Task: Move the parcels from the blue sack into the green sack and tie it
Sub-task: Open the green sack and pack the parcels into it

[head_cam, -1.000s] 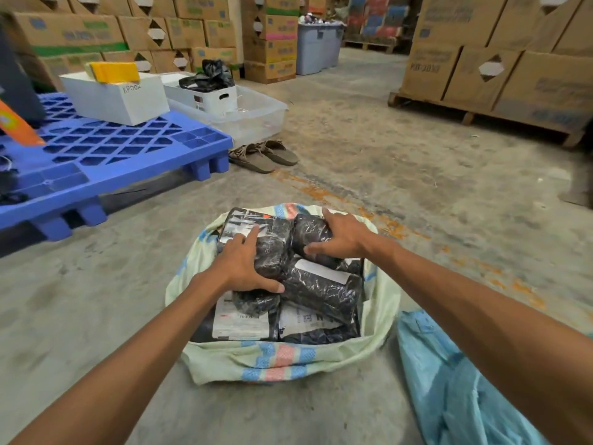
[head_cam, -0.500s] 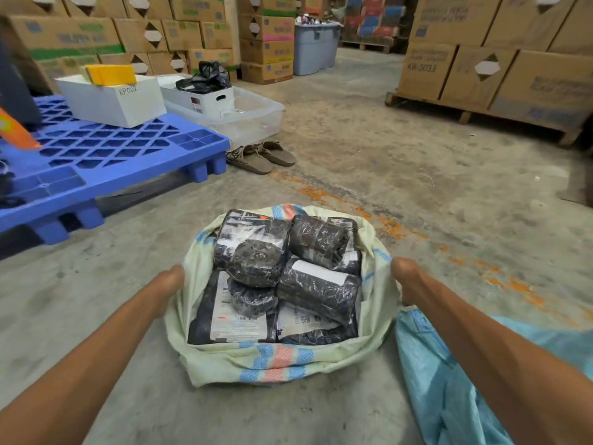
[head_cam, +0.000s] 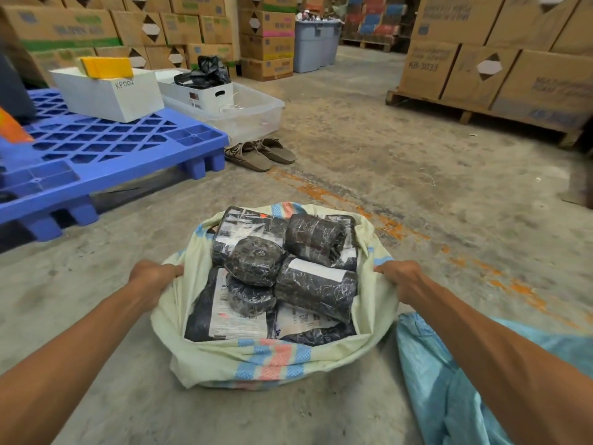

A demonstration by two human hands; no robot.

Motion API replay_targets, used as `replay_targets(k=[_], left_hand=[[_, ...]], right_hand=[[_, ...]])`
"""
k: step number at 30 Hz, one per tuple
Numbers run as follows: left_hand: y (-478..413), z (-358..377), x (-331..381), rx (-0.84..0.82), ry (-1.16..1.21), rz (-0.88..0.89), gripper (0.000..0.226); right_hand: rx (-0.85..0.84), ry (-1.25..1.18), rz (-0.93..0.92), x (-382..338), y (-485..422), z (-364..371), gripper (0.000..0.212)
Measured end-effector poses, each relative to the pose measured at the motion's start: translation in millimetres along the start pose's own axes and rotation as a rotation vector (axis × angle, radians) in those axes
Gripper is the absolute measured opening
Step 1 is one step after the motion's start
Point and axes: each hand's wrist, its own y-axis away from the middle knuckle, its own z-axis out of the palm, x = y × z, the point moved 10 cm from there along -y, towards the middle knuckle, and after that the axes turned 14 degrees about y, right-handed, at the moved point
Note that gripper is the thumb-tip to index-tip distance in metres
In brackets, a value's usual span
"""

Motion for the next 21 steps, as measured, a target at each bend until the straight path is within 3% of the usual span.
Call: replay_targets(k=[4,8,10,13,19,21], left_hand=[[3.5,0.0,30.0,-0.004,0.093,0.060,0.033],[6.6,4.4,39.2,-0.035,0.157,0.056,0.036],[8.4,4.5,21.5,-0.069,0.209,-0.043,0.039],[37.3,13.5,-11.0,-0.236,0.280,-0.232,0.022],[80.8,18.3,-50.3,-0.378,0.380,-0.389,0.057],[96.1,17.8,-67.1,-0.418,0.386,-0.454,0.063]], right_hand=[[0.196,0.002,-0.072,-25.5,11.8,-20.0,0.047],[0.283,0.001,-0.149,-42.5,27.0,-33.1,0.040],[0.159,-0.149,-0.085,-23.6,24.5,-22.1,0.043],[-0.172,-0.379,0.047,15.5,29.1,14.5,0.048],[-0.543,-0.477,0.130,51.0,67.1,33.4,0.049],[-0.556,-0.499,0.118,62.2,75.1,31.5,0.045]])
